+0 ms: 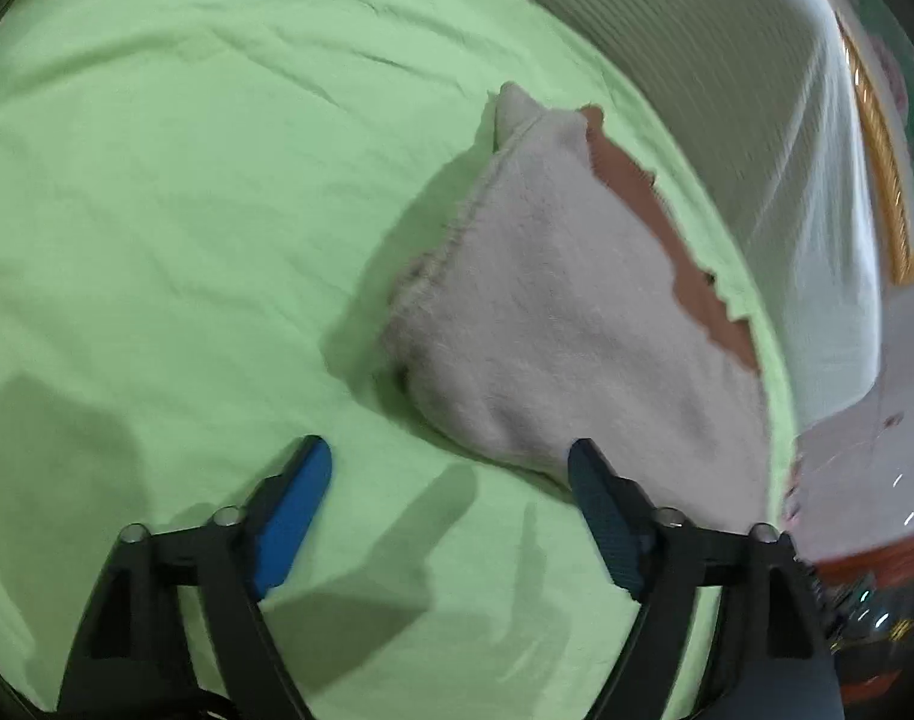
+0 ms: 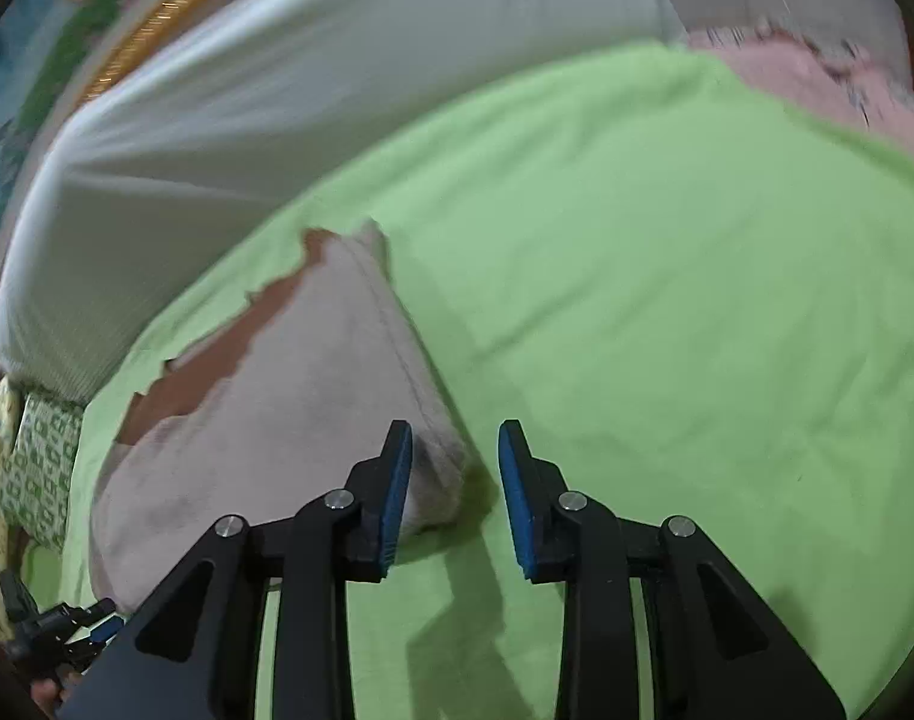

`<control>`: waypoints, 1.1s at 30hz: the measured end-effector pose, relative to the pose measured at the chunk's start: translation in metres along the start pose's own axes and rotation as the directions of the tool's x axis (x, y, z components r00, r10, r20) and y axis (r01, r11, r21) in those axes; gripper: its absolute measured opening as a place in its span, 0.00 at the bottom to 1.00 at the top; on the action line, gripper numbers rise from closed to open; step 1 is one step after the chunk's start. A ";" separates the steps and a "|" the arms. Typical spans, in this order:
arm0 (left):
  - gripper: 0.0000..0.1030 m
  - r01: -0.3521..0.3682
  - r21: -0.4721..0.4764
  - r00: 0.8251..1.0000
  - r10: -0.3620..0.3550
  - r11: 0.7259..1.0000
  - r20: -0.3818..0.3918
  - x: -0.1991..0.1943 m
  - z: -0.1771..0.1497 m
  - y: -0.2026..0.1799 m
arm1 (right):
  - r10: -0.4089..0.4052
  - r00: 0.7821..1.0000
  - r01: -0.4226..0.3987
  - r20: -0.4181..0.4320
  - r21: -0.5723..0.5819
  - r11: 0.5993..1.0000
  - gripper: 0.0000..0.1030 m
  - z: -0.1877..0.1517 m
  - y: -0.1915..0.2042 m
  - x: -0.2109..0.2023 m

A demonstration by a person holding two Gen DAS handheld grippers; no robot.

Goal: Fold small clothes

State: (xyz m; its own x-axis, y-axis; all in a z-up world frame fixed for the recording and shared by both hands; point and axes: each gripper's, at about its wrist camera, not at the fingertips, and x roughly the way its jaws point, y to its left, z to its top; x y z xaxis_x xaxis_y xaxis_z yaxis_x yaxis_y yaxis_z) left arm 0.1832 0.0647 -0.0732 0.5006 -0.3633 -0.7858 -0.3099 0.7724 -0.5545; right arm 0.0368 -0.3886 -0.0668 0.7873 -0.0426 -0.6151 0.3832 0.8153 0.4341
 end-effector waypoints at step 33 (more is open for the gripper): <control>0.17 0.075 0.442 0.951 -0.197 0.894 0.239 -0.027 0.015 -0.186 | 0.341 0.903 -0.377 -0.262 -0.100 0.921 0.01 -0.025 0.103 0.101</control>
State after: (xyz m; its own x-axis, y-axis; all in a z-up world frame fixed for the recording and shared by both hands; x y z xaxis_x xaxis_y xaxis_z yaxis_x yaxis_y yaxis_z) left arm 0.2396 -0.0614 0.0558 0.7302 -0.3734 -0.5721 0.1174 0.8936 -0.4333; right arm 0.1435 -0.2949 -0.1006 0.7147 0.3908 -0.5800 0.0080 0.8247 0.5655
